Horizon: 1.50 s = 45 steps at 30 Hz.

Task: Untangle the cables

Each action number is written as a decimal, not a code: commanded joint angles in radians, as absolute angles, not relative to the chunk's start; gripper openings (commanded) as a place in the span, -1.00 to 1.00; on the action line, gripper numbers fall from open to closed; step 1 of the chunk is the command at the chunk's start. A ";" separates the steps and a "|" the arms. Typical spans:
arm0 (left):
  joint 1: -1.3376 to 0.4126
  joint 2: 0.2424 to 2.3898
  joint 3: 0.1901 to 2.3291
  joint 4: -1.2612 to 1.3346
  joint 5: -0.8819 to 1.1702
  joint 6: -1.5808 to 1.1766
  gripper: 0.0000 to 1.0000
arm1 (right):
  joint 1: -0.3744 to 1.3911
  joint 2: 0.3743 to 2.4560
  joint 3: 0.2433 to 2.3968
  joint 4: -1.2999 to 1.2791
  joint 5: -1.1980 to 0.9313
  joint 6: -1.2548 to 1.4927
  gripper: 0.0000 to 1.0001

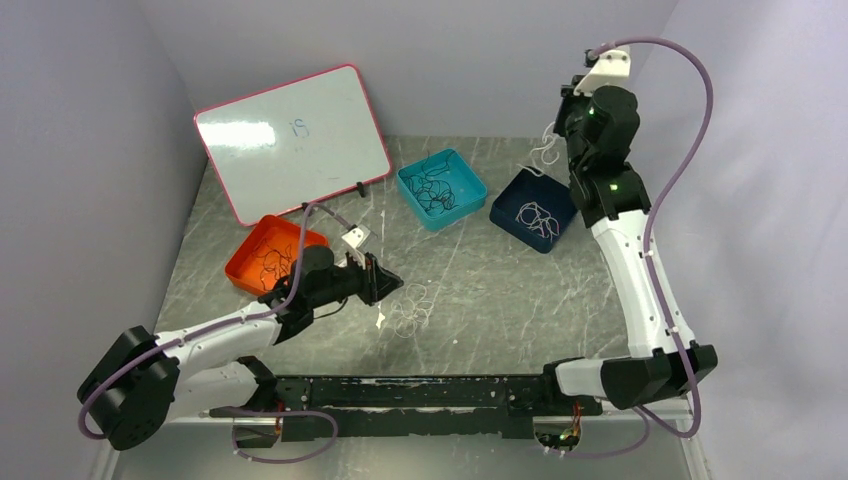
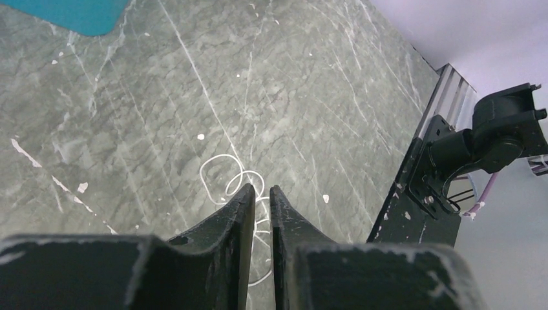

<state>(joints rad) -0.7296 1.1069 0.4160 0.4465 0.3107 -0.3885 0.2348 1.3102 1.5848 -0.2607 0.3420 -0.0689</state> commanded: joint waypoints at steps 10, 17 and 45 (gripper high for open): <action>-0.724 1.091 0.429 0.417 0.294 -0.401 -0.60 | 0.042 1.408 1.540 -0.180 0.166 0.042 -1.00; -0.725 1.091 0.439 0.394 0.292 -0.394 -0.61 | -0.007 1.438 1.495 -0.153 0.120 0.068 -1.00; -0.724 1.089 0.451 0.362 0.293 -0.397 -0.64 | -0.050 1.545 1.223 -0.065 0.007 0.260 -1.00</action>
<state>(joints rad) -0.7296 1.1069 0.4179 0.3729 0.3050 -0.3939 -0.0322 1.5166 1.2495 -0.1234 0.0410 0.1932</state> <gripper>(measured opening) 0.184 0.019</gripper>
